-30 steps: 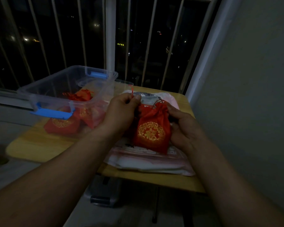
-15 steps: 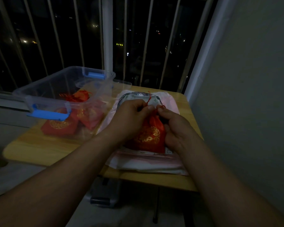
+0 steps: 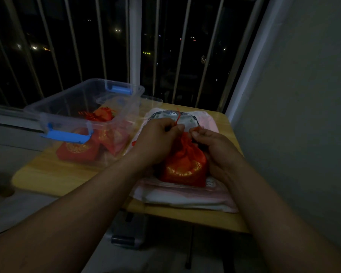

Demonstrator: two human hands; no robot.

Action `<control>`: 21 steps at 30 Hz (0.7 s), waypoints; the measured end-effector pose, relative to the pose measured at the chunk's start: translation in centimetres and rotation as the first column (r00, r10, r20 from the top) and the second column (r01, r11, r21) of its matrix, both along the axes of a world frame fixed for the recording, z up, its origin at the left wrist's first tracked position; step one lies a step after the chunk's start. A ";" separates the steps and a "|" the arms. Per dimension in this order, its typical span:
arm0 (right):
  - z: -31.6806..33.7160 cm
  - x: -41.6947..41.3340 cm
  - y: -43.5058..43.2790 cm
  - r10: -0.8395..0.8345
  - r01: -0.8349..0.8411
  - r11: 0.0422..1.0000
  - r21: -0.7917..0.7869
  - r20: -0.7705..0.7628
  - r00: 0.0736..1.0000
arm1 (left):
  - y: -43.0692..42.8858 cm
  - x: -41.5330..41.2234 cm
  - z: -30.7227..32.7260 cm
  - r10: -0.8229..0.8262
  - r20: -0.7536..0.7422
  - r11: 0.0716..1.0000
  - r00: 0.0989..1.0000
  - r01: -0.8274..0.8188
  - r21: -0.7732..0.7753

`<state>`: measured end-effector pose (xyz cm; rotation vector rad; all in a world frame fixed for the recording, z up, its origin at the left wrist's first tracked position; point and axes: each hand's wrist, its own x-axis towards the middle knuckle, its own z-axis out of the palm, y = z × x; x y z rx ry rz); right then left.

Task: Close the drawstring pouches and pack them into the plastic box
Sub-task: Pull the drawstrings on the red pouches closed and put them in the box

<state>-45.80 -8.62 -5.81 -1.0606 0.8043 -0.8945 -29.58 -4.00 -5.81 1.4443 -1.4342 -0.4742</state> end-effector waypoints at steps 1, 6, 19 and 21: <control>0.2 0.0 0.1 0.033 -0.033 0.999 0.042 -0.016 0.999 | -0.1 0.1 0.2 -0.018 -0.045 1.000 0.999 0.017 -0.025; 1.2 0.2 0.4 0.147 -0.137 0.983 0.122 -0.079 0.986 | -0.3 0.4 1.3 -0.138 -0.119 0.989 0.983 0.130 -0.071; 2.0 -0.4 0.5 0.272 -0.282 0.959 -0.008 -0.235 0.933 | -1.5 -0.3 1.5 -0.252 -0.079 0.967 0.965 0.248 -0.052; 1.9 -0.6 0.5 0.239 -0.249 0.968 -0.023 -0.214 0.947 | -1.4 -0.3 1.5 -0.259 -0.026 0.966 0.966 0.258 -0.030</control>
